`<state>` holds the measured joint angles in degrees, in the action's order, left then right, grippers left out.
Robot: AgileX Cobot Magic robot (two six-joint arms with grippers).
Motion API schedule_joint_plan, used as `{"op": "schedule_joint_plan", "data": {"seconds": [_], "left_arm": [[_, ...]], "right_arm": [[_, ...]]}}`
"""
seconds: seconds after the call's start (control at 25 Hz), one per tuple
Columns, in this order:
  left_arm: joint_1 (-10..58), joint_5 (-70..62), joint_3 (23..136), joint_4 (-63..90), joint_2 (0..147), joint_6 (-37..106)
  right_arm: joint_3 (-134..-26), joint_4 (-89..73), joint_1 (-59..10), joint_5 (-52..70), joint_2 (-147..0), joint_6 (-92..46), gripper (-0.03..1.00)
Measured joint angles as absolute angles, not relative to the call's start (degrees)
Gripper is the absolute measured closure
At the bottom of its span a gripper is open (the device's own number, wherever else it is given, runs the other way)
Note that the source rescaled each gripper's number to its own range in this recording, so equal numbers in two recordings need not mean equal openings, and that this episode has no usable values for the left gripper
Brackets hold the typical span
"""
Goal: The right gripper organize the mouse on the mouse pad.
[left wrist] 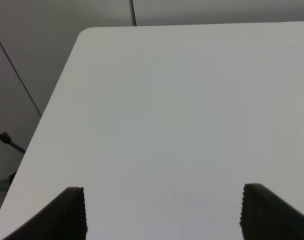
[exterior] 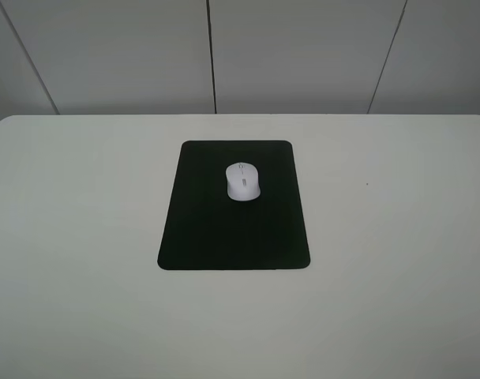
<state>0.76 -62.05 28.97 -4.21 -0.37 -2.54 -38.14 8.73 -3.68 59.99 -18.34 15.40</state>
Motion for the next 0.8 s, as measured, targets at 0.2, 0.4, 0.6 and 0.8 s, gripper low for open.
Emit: {"op": "schedule_joint_plan", "data": {"seconds": [0.2, 0.4, 0.6, 0.8], "left_arm": [[0.76, -62.05, 28.97, -4.21, -0.37, -2.54], [0.76, -62.05, 28.97, -4.21, -0.37, -2.54], [0.76, -62.05, 28.97, -4.21, -0.37, -2.54], [0.76, -62.05, 28.97, -4.21, -0.37, -2.54]], "right_arm": [[-38.02, 8.56, -3.68, 62.59, -10.93, 14.48, 0.63], [-35.87, 8.49, -3.68, 61.39, -7.18, 14.41, 0.63], [-31.24, 8.25, -3.68, 59.55, -3.4, 14.3, 0.63], [-30.94, 8.1, -3.68, 59.37, -2.93, 13.87, 0.63]]}}
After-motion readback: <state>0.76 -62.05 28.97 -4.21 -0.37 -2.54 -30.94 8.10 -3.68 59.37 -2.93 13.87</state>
